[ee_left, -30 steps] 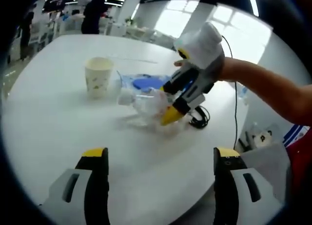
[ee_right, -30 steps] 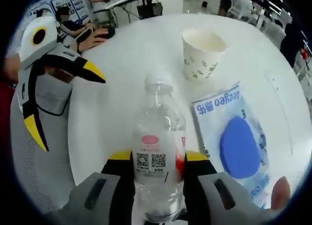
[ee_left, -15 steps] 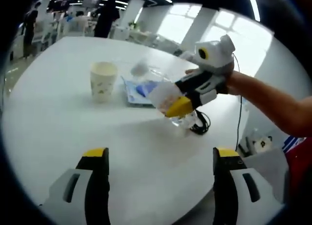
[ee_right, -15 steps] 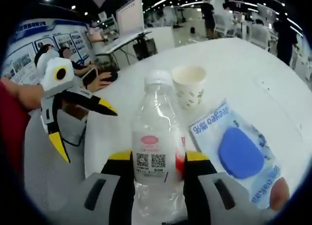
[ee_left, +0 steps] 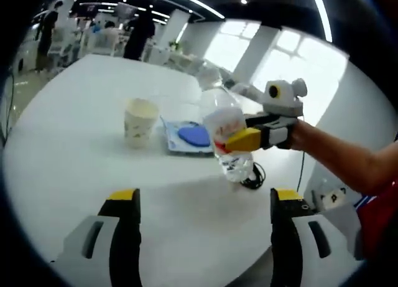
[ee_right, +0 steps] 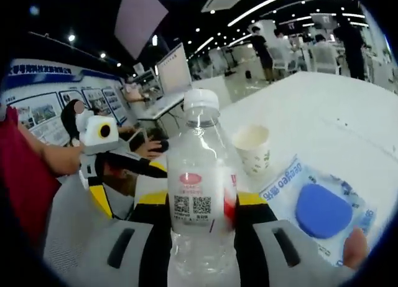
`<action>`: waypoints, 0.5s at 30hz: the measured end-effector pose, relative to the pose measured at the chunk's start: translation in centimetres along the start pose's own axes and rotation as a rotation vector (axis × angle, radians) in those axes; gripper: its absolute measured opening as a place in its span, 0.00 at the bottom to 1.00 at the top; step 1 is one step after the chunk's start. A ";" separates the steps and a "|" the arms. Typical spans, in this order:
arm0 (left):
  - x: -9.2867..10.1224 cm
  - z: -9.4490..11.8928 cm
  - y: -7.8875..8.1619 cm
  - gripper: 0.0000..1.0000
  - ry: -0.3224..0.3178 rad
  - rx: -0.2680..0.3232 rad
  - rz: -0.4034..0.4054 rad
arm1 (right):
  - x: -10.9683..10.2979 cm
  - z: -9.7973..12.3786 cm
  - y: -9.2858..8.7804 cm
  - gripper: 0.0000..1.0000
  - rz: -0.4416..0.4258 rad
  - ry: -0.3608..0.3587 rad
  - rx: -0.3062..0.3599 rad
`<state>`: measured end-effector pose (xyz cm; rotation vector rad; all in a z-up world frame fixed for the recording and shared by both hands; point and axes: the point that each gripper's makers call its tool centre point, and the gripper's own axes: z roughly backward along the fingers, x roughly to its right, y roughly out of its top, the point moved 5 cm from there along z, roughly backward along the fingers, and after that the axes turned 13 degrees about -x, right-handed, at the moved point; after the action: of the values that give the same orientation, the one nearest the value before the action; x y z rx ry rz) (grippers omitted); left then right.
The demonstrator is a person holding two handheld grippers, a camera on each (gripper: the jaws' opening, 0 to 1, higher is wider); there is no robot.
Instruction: Arrange the tabletop items into an orderly group along one side of the table until the central work area is clear of visible clutter.
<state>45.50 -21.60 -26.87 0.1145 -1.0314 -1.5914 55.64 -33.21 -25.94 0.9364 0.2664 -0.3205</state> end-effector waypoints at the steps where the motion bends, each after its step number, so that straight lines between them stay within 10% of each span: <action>1: 0.0 0.2 0.2 0.83 -0.002 0.008 -0.001 | -0.2 0.1 0.2 0.37 -0.004 0.009 0.011; 15: 2.5 4.5 5.0 0.82 -0.213 0.209 -0.090 | -4.7 1.4 6.0 0.38 -0.015 0.169 0.256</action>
<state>45.82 -20.86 -19.73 0.1374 -1.3750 -1.5980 53.72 -30.28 -19.00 1.2171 0.3937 -0.2935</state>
